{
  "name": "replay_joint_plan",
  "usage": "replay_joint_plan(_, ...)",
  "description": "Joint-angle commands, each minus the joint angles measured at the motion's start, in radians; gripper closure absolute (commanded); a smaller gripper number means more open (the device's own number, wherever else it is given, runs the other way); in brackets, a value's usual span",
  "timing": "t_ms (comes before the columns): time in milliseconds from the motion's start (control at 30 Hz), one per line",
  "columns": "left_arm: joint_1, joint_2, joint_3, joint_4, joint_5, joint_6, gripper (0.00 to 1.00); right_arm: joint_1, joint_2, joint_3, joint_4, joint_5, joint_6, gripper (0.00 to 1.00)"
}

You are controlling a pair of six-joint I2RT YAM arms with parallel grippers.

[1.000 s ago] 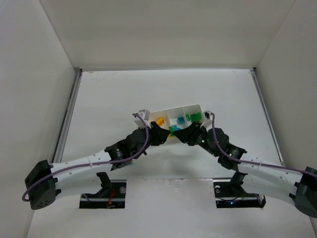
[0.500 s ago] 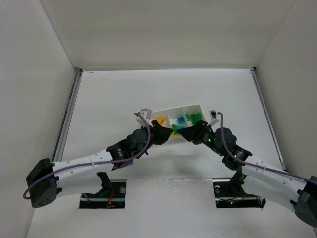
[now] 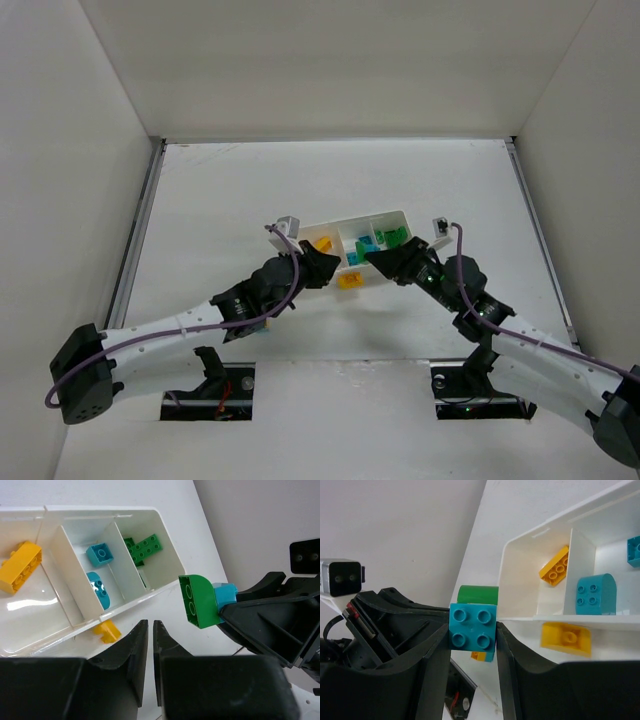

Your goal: Sort the legos into containers by color

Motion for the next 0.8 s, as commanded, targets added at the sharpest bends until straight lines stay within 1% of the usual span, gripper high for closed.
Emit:
replay_joint_plan(0, 0.017, -0.058, 0.016, 0.014, -0.016, 0.028, 0.93, -0.008, -0.022, 0.031, 0.033, 0.000, -0.015, 0.74)
replay_joint_plan(133, 0.041, -0.070, 0.057, -0.025, -0.005, 0.073, 0.92, -0.019, -0.054, 0.028, -0.002, 0.014, -0.029, 0.74)
replay_joint_plan(233, 0.002, -0.022, 0.088, -0.122, 0.029, 0.093, 0.86, -0.024, -0.086, 0.025, -0.053, 0.040, -0.061, 0.74)
replay_joint_plan(300, -0.049, 0.038, 0.096, -0.177, 0.021, 0.110, 0.78, -0.033, -0.100, 0.025, -0.102, 0.076, -0.090, 0.74)
replay_joint_plan(367, -0.098, 0.115, 0.106, -0.217, 0.009, 0.136, 0.67, -0.047, -0.105, 0.028, -0.137, 0.090, -0.109, 0.74)
replay_joint_plan(467, -0.173, 0.234, 0.148, -0.260, -0.052, 0.159, 0.50, -0.056, -0.114, 0.020, -0.150, 0.093, -0.118, 0.74)
replay_joint_plan(500, -0.193, 0.268, 0.163, -0.262, -0.072, 0.188, 0.47, -0.056, -0.122, 0.015, -0.153, 0.098, -0.119, 0.74)
replay_joint_plan(633, -0.248, 0.370, 0.212, -0.279, -0.106, 0.271, 0.40, -0.076, -0.175, -0.011, -0.185, 0.107, -0.125, 0.74)
replay_joint_plan(767, -0.299, 0.426, 0.212, -0.285, -0.096, 0.344, 0.37, -0.119, -0.234, -0.038, -0.222, 0.098, -0.129, 0.74)
